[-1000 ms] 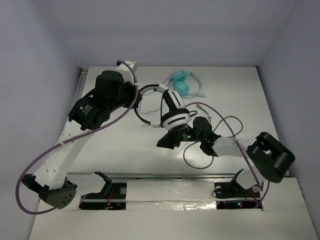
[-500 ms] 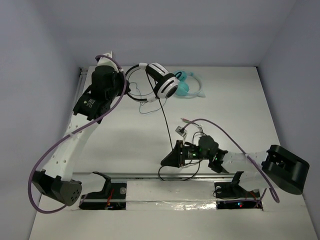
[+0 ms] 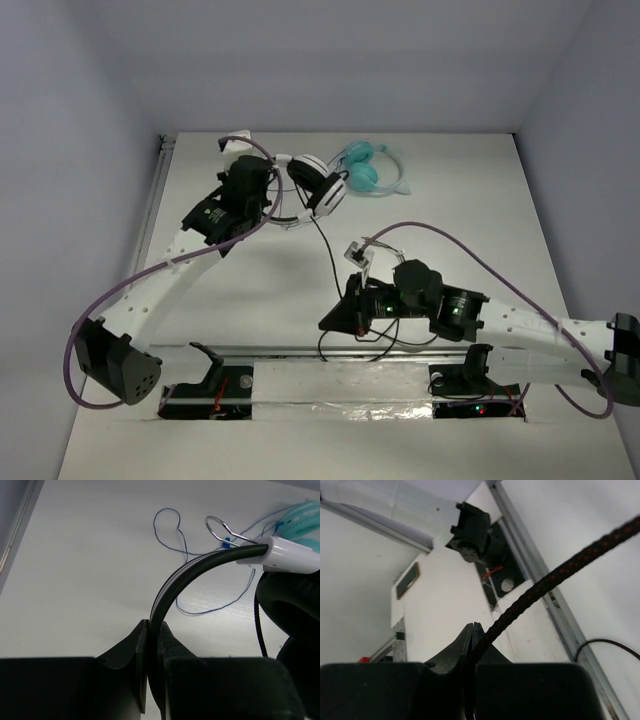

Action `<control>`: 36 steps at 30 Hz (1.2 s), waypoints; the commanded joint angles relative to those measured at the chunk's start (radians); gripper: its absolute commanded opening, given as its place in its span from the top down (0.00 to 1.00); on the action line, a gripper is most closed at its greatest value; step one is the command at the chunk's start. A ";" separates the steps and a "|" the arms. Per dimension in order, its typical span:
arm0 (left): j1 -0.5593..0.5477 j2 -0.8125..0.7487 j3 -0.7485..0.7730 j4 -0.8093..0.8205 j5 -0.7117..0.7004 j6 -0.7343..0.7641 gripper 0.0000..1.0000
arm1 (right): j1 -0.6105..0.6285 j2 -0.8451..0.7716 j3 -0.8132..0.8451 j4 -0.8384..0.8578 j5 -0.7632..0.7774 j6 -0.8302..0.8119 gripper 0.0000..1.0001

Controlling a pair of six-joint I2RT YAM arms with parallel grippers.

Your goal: Wrap the headphones

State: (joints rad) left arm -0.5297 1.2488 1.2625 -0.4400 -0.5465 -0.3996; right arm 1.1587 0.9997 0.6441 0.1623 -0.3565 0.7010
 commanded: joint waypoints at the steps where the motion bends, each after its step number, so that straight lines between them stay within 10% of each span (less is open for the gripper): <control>1: -0.072 0.008 0.015 0.008 -0.164 0.027 1.00 | 0.010 -0.042 0.164 -0.360 0.150 -0.142 1.00; 23: -0.394 -0.204 -0.262 -0.106 0.201 0.142 1.00 | 0.010 0.207 0.626 -0.826 0.815 -0.475 1.00; 36: -0.394 -0.288 -0.281 -0.060 0.414 0.160 1.00 | -0.188 0.235 0.559 -0.653 0.869 -0.431 1.00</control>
State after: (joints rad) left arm -0.9230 0.9958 0.9871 -0.5930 -0.2226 -0.2314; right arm 1.0111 1.2392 1.2068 -0.6052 0.4904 0.2615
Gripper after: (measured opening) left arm 0.047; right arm 0.020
